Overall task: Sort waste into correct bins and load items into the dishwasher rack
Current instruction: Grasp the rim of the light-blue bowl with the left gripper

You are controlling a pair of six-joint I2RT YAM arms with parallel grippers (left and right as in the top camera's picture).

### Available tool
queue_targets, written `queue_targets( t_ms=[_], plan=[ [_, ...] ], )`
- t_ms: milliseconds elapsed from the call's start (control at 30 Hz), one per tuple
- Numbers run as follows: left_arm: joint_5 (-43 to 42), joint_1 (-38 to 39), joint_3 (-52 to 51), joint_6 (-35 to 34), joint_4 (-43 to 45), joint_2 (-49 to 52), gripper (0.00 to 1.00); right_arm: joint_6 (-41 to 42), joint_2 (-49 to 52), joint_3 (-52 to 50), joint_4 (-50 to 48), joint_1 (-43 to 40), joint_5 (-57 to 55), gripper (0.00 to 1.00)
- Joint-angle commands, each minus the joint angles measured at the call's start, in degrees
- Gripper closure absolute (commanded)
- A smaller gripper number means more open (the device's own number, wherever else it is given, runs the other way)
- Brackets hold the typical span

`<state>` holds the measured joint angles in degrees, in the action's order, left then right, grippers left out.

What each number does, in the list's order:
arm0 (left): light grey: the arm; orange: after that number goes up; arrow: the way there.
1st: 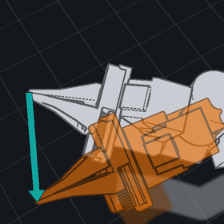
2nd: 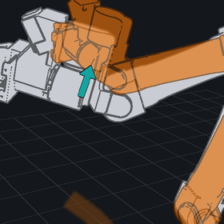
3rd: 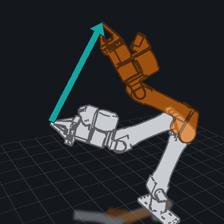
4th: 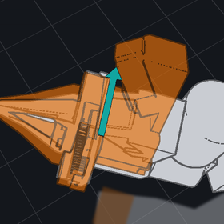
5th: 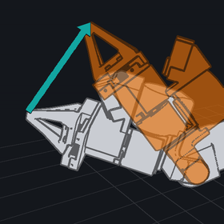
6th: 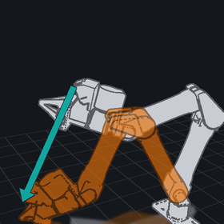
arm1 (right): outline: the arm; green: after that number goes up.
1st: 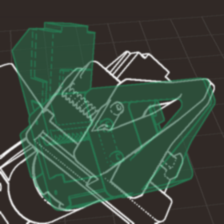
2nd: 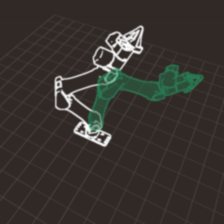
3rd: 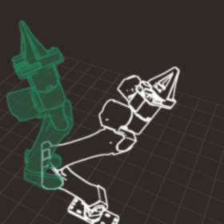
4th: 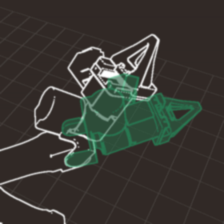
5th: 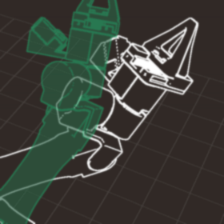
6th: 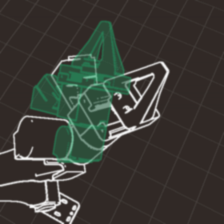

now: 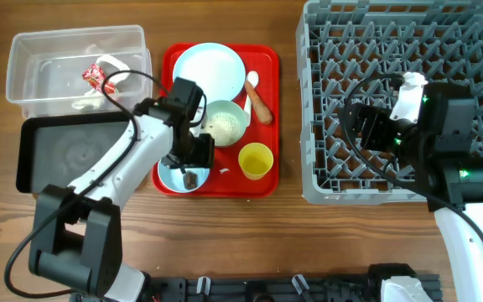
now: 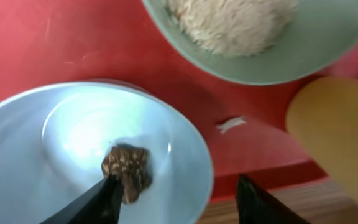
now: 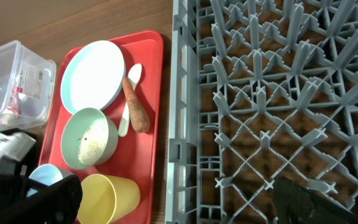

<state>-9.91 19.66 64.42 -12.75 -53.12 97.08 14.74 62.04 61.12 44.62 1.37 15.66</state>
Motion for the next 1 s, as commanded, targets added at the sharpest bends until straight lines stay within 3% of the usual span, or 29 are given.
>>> queue_targets(
  t_ms=[0, 400, 567, 767, 967],
  plan=[
    [0.8, 0.2, -3.5, 0.2, 3.3, -0.4, 0.50, 0.5, 0.4, 1.1, 0.0, 0.4, 0.9, 0.00],
    [0.8, 2.1, -8.7, 0.1, 9.7, -0.3, 0.67, 0.5, 1.0, 1.1, 0.0, 0.4, 0.9, 0.00],
    [0.8, 3.4, -8.7, 0.1, 10.3, -0.3, 0.96, 0.4, 2.0, 1.1, 0.2, 0.4, 0.9, 0.00],
    [1.0, 3.3, -8.6, -1.4, 9.2, -0.5, 0.96, 0.4, 2.4, 1.1, 0.5, 0.4, 0.9, 0.00],
    [0.5, 2.7, -4.2, -4.1, 2.4, -1.3, 0.96, 0.5, 2.4, 1.1, 0.4, 0.4, 0.9, 0.00]
  ],
)
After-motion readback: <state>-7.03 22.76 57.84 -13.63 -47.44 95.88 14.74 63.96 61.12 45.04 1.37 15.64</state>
